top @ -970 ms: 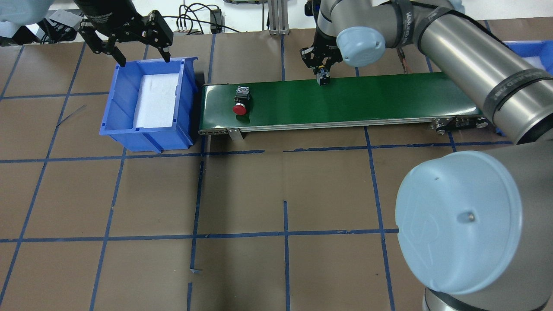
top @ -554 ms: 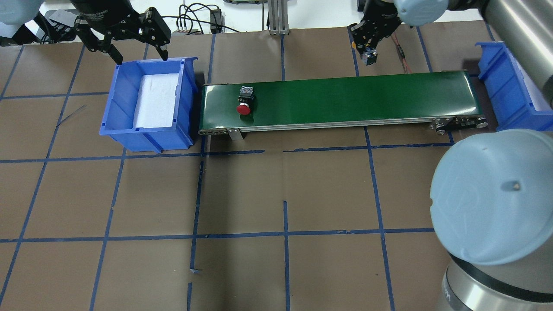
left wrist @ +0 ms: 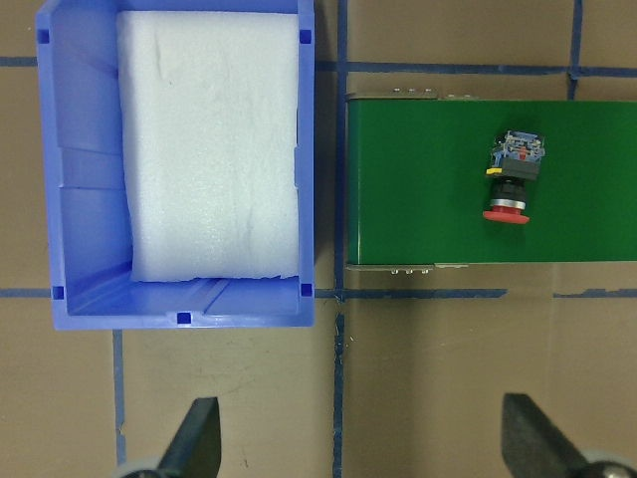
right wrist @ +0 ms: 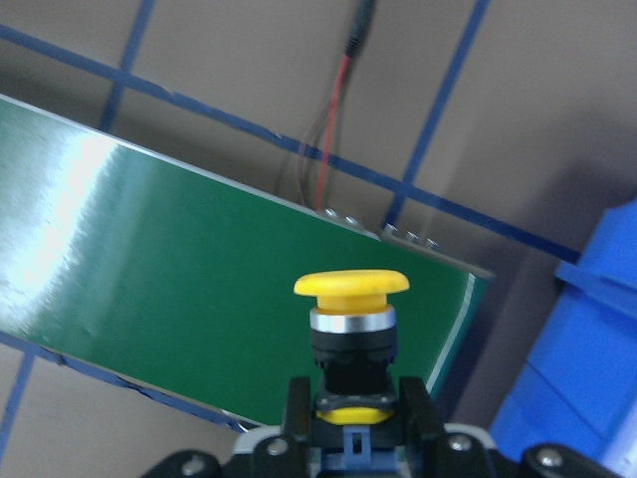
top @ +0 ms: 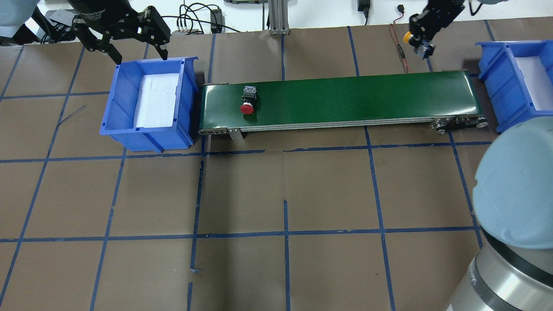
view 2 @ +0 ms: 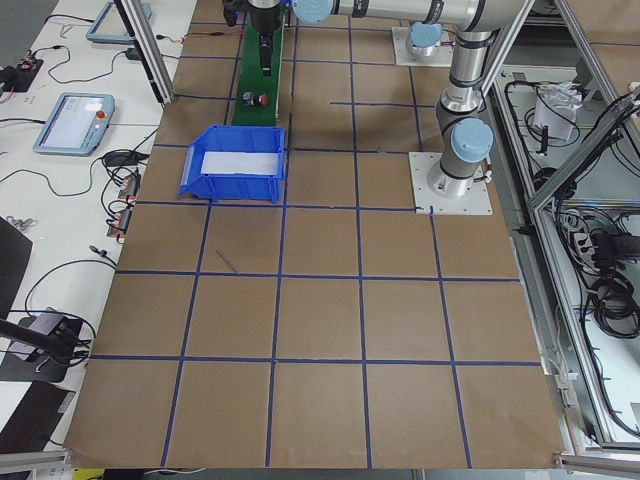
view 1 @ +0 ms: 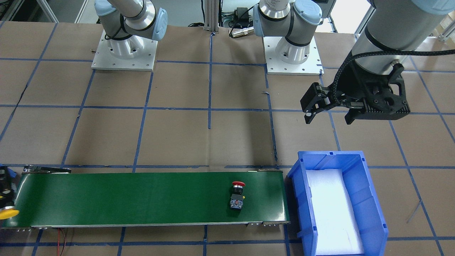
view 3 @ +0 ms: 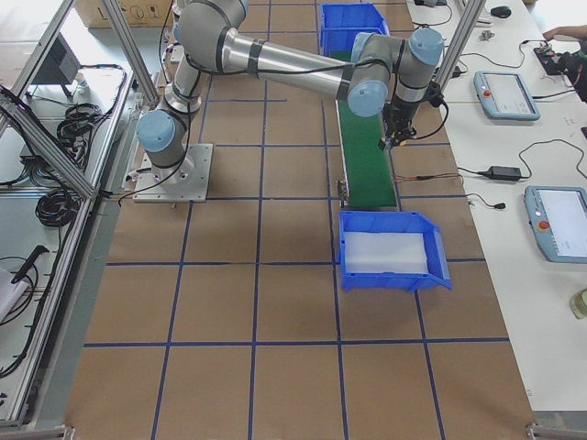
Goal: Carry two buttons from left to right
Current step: 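Carry the yellow button with the right gripper to the far bin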
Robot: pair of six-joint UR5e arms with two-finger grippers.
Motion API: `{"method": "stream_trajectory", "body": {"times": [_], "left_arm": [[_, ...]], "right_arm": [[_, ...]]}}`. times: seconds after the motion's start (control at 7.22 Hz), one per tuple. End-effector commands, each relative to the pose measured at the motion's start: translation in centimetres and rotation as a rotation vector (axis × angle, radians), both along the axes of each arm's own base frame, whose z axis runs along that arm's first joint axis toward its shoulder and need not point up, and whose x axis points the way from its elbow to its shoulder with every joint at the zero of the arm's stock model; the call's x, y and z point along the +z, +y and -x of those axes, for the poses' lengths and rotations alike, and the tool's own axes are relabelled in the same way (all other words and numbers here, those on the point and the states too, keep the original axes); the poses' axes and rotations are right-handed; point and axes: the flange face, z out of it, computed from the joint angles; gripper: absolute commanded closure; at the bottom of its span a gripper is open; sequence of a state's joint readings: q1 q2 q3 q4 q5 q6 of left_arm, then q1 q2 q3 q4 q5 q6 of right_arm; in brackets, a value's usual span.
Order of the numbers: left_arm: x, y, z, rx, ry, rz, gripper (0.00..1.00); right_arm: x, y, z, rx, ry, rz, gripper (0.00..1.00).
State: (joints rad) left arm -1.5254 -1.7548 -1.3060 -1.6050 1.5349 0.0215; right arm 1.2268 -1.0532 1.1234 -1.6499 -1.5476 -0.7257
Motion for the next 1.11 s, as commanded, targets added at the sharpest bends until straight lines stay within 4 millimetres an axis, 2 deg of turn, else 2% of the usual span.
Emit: {"method": "stream_trajectory", "body": {"times": [0.0,0.28,0.55,0.97], "left_arm": [[0.0,0.0,0.0,0.001,-0.001,0.001,0.00],[0.1,0.0,0.0,0.000,0.002,0.003,0.00],[0.0,0.0,-0.2,0.005,-0.001,0.001,0.00],[0.0,-0.1,-0.2,0.004,0.002,0.006,0.00]], "right_arm": [[0.3,3.2,10.0,-0.032,0.012,-0.036,0.93],[-0.1,5.7,16.1,-0.051,-0.001,-0.053,0.93],[-2.1,8.3,21.3,-0.080,-0.028,-0.073,0.93],[-4.0,7.7,22.2,-0.085,-0.033,-0.071,0.93]]}}
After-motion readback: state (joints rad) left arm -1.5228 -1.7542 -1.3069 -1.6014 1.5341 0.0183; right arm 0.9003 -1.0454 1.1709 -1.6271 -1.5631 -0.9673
